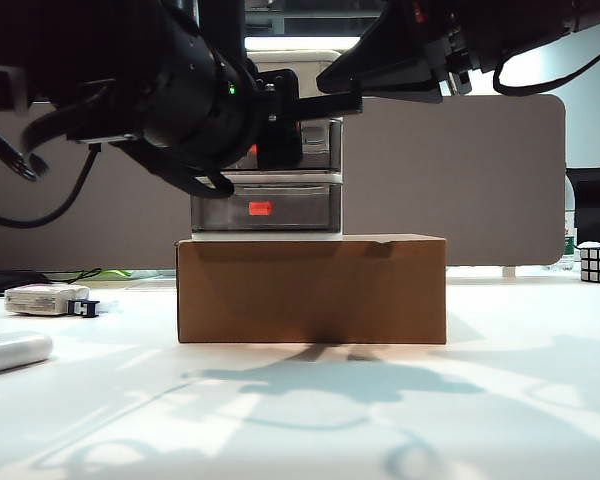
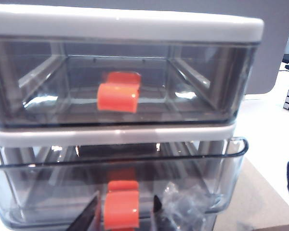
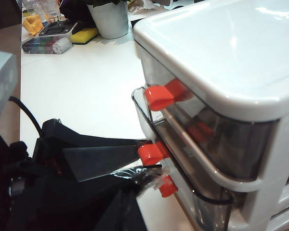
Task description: Open the second layer of the drawer on the table, pick up the earphone case on the table and put it in, and finally close the drawer.
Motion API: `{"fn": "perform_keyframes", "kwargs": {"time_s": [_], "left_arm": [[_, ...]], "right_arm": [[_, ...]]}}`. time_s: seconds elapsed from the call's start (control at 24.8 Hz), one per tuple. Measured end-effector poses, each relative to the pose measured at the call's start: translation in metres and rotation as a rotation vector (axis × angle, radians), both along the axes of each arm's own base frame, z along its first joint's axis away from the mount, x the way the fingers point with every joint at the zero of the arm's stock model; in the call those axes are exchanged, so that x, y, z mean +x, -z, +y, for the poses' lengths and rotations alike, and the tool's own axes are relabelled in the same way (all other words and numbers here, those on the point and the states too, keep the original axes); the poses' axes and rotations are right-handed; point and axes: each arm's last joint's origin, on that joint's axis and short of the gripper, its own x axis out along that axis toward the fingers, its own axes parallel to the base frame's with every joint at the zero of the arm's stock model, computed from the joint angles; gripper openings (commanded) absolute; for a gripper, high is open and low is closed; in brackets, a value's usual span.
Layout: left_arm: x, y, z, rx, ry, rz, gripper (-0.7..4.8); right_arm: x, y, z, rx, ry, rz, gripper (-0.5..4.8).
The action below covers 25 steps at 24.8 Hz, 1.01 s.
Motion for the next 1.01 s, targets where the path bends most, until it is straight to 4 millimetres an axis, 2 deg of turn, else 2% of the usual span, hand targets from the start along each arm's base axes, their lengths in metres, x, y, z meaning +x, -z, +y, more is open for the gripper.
{"fn": "perform_keyframes", "kwargs": {"time_s": [0.44,0.64,0.72,1.01], "left_arm": [[0.000,0.000,0.000,0.000,-0.001,0.000,1.20],[0.000,0.000,0.000,0.000,-0.001,0.000,1.20],[0.000,0.000,0.000,0.000,-0.001,0.000,1.20],[0.000,0.000,0.000,0.000,-0.001,0.000,1.20]], "right_arm": [[0.001,-0.003,0.000,0.013,0.001,-0.026,-0.05],[0.004,-0.014,0.002,0.036,0.001,-0.071,-0.05],[0.012,-0.021,0.006,0.042,0.001,-0.084,-0.05],[0.022,-0.014,0.011,0.022,-0.022,-0.030,-0.05]]}}
